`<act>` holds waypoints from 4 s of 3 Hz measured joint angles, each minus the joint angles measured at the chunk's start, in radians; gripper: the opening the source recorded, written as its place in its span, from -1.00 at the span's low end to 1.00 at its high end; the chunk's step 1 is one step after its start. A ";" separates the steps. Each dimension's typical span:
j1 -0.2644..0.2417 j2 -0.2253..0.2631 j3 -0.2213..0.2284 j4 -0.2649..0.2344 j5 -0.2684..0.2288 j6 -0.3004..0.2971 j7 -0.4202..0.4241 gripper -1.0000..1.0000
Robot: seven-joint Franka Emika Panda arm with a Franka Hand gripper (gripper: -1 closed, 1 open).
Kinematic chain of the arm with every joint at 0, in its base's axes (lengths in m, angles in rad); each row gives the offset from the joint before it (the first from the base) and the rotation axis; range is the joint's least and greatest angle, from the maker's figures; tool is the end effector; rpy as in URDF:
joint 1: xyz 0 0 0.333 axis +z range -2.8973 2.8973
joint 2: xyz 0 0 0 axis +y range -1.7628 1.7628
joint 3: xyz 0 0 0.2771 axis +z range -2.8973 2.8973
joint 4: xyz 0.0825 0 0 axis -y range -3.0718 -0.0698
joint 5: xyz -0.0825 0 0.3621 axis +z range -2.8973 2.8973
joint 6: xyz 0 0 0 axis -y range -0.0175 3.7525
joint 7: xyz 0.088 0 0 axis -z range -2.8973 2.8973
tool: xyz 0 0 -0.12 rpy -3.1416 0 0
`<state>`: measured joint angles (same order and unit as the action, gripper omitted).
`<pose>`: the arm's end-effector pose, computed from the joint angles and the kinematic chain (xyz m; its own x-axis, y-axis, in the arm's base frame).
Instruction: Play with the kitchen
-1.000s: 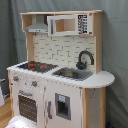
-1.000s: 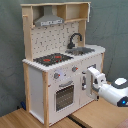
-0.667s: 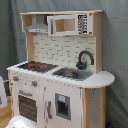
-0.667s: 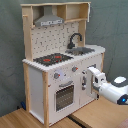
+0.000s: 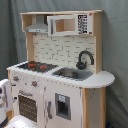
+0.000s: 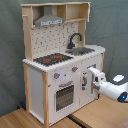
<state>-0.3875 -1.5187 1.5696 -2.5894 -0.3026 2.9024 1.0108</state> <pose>0.2441 0.3985 0.3126 0.0337 0.7419 0.6697 -0.0595 -0.6674 0.7423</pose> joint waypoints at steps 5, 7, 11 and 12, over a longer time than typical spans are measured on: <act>-0.339 -0.001 0.073 0.073 0.002 0.317 0.006 1.00; -0.454 -0.001 0.118 0.182 0.003 0.315 0.046 1.00; -0.269 0.026 0.126 0.168 0.002 0.046 0.031 -1.00; -0.221 0.036 0.134 0.185 0.002 -0.046 0.031 -1.00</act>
<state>-0.6083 -1.4829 1.7039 -2.4044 -0.3003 2.8560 1.0419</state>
